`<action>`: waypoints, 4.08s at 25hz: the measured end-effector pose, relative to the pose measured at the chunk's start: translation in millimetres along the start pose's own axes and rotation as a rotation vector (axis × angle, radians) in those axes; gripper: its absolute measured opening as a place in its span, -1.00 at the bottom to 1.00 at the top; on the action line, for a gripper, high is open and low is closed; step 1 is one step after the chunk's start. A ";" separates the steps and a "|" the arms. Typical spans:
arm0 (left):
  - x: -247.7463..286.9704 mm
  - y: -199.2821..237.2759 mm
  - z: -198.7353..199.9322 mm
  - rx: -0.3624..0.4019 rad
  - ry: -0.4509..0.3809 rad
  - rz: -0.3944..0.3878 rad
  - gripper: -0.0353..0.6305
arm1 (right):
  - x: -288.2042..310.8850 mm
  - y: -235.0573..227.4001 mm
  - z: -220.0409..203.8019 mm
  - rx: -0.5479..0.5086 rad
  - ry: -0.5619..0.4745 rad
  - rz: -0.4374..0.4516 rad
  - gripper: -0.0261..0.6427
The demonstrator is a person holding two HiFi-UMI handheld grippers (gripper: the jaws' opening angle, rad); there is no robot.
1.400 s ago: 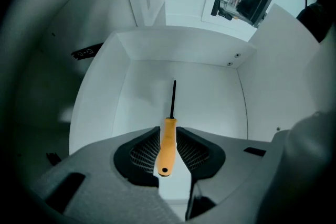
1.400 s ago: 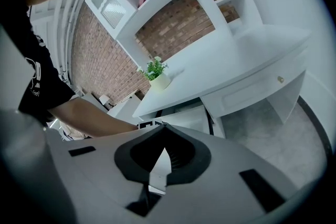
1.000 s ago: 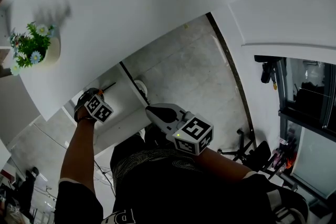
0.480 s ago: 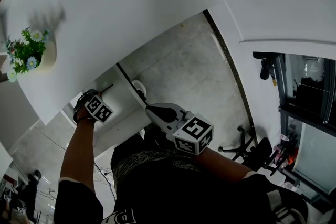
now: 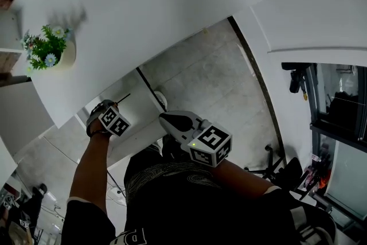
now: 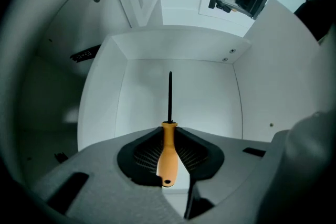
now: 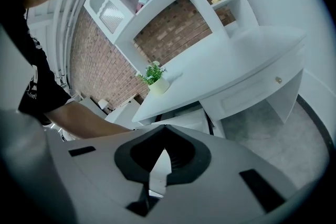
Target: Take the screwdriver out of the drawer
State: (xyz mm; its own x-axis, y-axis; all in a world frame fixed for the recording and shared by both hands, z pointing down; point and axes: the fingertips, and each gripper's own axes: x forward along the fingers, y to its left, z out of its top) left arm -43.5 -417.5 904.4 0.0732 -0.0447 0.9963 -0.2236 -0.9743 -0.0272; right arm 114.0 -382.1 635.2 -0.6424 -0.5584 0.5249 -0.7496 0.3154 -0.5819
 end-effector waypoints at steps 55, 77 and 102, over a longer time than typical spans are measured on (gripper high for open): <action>-417.4 -83.8 -104.1 -0.634 -1.008 0.133 -0.65 | -54.1 256.8 11.9 -0.427 -0.253 0.069 -0.91; -499.1 -131.4 -149.9 -0.777 -1.276 0.141 -0.65 | -76.3 300.9 0.5 -0.491 -0.286 0.129 -0.91; -515.4 -241.3 -79.2 -0.867 -1.259 0.287 -0.65 | -182.3 262.8 -33.1 -0.540 -0.277 0.254 -0.91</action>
State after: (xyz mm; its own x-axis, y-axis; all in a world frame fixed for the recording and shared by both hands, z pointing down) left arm -104.3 -141.9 403.9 0.5712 -0.7832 0.2456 -0.8134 -0.4998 0.2977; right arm 28.8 -172.0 407.2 -0.7993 -0.5699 0.1906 -0.6008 0.7639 -0.2356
